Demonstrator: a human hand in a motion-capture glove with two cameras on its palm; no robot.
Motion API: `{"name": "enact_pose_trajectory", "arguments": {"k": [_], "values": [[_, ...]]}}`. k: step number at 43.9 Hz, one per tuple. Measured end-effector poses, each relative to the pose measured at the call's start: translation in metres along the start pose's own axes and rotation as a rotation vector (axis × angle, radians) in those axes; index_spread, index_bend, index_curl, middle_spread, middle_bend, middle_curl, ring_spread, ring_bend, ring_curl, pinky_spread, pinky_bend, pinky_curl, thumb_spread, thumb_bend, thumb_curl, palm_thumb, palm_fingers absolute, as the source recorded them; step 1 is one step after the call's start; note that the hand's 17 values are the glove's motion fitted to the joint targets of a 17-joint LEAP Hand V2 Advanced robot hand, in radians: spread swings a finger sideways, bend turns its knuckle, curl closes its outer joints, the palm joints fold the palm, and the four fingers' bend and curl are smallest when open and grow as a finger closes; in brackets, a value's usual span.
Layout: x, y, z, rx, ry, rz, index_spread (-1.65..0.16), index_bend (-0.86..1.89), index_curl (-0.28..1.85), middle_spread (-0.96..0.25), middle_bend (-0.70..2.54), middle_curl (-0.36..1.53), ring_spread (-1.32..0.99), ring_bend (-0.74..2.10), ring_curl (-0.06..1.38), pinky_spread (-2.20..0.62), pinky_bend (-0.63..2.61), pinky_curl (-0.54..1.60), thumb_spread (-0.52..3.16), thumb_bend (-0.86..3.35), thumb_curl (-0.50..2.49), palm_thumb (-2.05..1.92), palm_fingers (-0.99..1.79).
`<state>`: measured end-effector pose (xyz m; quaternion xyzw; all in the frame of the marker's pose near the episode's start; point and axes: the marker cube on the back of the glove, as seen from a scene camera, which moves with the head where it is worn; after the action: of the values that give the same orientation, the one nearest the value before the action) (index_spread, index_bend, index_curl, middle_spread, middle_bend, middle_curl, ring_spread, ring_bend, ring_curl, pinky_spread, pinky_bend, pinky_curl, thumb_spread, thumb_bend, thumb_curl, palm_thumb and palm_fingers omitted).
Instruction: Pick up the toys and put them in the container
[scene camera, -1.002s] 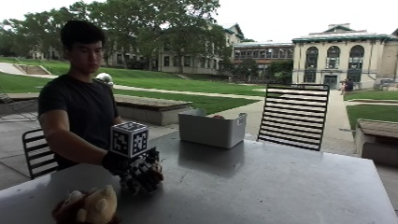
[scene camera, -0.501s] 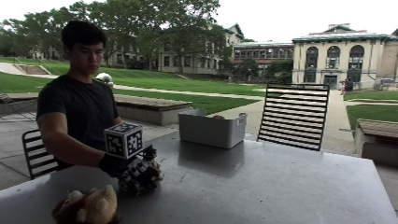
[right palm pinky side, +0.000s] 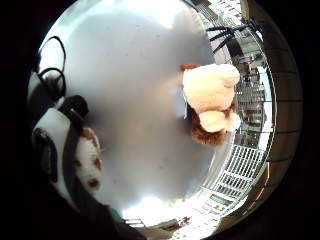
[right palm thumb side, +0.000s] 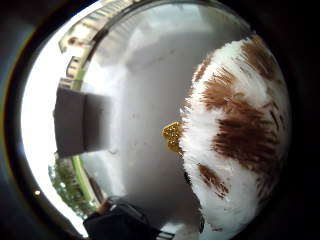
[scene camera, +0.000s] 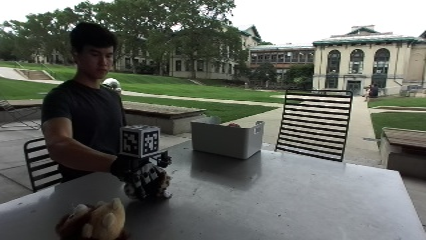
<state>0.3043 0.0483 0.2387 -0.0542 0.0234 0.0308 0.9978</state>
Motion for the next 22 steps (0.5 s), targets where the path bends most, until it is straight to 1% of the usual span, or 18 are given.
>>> {"name": "enact_pose_trajectory", "arguments": {"k": [2,3,4,5,7,8,9,11,12,13,15,18,22], "values": [[0.001,-0.003,-0.004,0.003,0.024,0.013,0.0,0.98,0.64,-0.16,0.79,0.61,-0.32,1.06,0.44,-0.07,0.63,0.3,1.14,0.49,0.53,0.99,1.28],[0.002,-0.006,-0.008,0.005,0.039,0.019,0.0,1.14,0.69,-0.18,1.02,0.67,-0.33,1.27,0.5,-0.35,-0.15,-0.06,1.14,0.51,0.54,1.0,0.83],[0.003,-0.009,-0.012,0.008,0.053,0.023,0.0,1.2,0.71,-0.19,1.12,0.68,-0.33,1.34,0.52,-0.43,-0.33,-0.08,1.15,0.51,0.55,1.0,0.75],[0.003,-0.012,-0.016,0.01,0.063,0.027,-0.01,1.24,0.73,-0.2,1.21,0.7,-0.34,1.42,0.54,-0.48,-0.46,-0.15,1.15,0.52,0.56,1.01,0.69],[0.0,-0.014,-0.025,0.012,0.064,0.04,-0.01,1.32,0.76,-0.21,1.34,0.71,-0.33,1.54,0.56,-0.55,-0.54,-0.23,1.14,0.53,0.57,1.01,0.6],[-0.002,-0.015,-0.031,0.015,0.061,0.048,-0.02,1.11,0.7,-0.21,1.11,0.65,-0.34,1.3,0.49,-0.32,0.66,0.19,1.12,0.52,0.58,1.01,1.14],[-0.005,-0.016,-0.037,0.019,0.057,0.055,-0.02,1.06,0.68,-0.22,1.09,0.63,-0.34,1.27,0.47,-0.29,0.68,0.14,1.11,0.52,0.58,1.01,1.16],[-0.01,-0.019,-0.053,0.03,0.055,0.063,-0.04,0.92,0.67,-0.24,1.1,0.63,-0.35,1.29,0.47,-0.24,0.77,0.19,1.0,0.39,0.57,0.86,1.09],[-0.012,-0.021,-0.062,0.035,0.054,0.066,-0.04,0.89,0.68,-0.24,1.06,0.62,-0.36,1.29,0.47,-0.21,0.83,0.22,0.97,0.32,0.56,0.78,1.06],[-0.015,-0.023,-0.073,0.04,0.052,0.071,-0.05,0.88,0.69,-0.25,1.08,0.63,-0.36,1.29,0.48,-0.2,0.82,0.23,0.94,0.34,0.58,0.81,1.07],[-0.023,-0.03,-0.1,0.056,0.051,0.085,-0.06,0.8,0.7,-0.27,0.99,0.61,-0.36,1.28,0.48,-0.16,0.92,0.28,0.92,0.23,0.56,0.67,0.98],[-0.035,-0.039,-0.139,0.091,0.052,0.109,-0.08,0.73,0.72,-0.29,0.96,0.6,-0.37,1.29,0.49,-0.13,0.97,0.31,0.89,0.19,0.58,0.63,0.95],[-0.05,-0.05,-0.176,0.129,0.052,0.118,-0.11,0.64,0.73,-0.32,0.92,0.59,-0.38,1.29,0.48,-0.1,0.99,0.33,0.87,0.16,0.6,0.61,0.95]]}}
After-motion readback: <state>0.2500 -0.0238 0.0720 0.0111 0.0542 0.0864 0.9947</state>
